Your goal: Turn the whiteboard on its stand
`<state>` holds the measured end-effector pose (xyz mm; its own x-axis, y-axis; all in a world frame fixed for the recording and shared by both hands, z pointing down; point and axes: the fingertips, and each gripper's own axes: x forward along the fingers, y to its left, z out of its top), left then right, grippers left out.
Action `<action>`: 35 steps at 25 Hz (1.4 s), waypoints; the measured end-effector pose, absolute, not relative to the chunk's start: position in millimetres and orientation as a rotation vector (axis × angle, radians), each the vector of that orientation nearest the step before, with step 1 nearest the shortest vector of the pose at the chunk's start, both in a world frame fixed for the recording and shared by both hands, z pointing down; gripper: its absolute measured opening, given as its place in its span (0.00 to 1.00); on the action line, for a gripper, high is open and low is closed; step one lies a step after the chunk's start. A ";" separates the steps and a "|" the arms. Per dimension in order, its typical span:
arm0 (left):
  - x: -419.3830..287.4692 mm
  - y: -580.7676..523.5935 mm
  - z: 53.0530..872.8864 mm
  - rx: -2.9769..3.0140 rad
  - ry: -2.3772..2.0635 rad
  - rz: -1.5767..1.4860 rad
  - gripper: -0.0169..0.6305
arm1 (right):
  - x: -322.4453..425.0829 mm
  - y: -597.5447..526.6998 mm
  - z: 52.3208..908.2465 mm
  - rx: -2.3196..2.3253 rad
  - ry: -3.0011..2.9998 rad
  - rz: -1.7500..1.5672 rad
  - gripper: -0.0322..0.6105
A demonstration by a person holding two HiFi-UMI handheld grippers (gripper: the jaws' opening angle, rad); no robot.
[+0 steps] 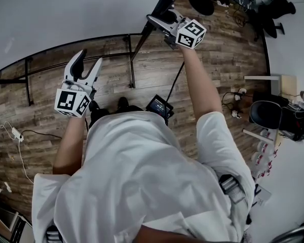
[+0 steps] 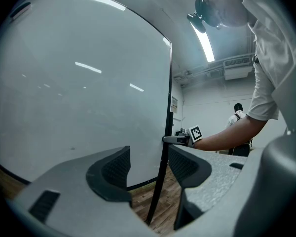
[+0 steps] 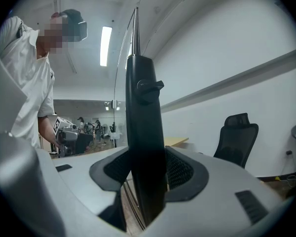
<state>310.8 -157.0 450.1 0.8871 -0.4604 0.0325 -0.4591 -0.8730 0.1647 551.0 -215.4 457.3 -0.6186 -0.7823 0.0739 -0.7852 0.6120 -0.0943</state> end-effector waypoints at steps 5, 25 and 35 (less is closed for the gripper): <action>318.9 -150.5 445.0 2.894 -0.696 -0.010 0.40 | 563.3 -209.0 451.6 1.398 -2.796 0.177 0.36; 299.9 -152.2 431.7 2.906 -0.702 -0.077 0.40 | 586.7 -131.4 391.3 1.903 -2.502 -0.065 0.34; 274.8 -160.3 413.9 2.927 -0.696 -0.143 0.40 | 529.6 -63.4 329.2 2.073 -2.404 -0.166 0.30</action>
